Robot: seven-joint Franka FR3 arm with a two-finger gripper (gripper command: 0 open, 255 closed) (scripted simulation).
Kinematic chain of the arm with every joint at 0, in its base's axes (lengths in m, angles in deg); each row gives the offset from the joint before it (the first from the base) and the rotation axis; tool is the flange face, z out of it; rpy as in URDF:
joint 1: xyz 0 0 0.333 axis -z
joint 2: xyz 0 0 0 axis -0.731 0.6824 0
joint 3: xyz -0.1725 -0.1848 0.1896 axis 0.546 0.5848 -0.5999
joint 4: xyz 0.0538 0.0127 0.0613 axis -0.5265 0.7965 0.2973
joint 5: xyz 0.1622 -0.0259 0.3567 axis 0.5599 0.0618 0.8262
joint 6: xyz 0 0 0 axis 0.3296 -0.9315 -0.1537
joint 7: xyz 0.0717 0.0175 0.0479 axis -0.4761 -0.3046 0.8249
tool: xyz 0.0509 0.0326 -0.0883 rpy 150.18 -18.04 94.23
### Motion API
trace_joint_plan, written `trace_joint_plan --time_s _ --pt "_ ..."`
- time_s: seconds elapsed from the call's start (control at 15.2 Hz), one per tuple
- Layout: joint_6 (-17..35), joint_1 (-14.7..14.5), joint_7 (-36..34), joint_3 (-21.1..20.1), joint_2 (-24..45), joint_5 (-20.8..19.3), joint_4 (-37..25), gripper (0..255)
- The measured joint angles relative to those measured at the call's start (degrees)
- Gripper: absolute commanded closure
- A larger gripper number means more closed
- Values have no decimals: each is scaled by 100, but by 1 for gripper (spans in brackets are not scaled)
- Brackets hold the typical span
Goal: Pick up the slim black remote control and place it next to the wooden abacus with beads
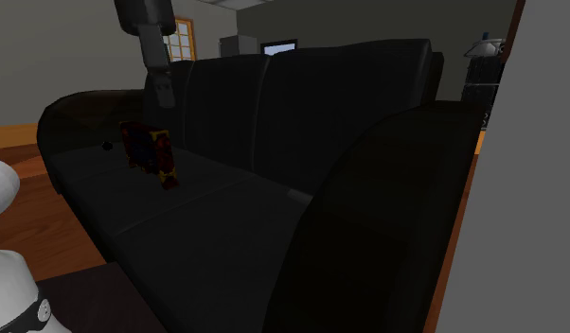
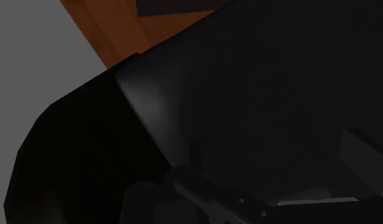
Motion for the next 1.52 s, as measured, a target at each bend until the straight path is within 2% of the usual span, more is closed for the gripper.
trace_joint_plan --time_s 0.2,0.79,1.25,1.52 --pt "188 35 -288 -100 99 112 103 0" --pt "1614 287 -2321 -785 1158 800 454 0" --pt "2721 522 -3838 -1236 2425 1081 179 0" --pt "3313 647 -4767 -1472 3393 1067 -278 0"
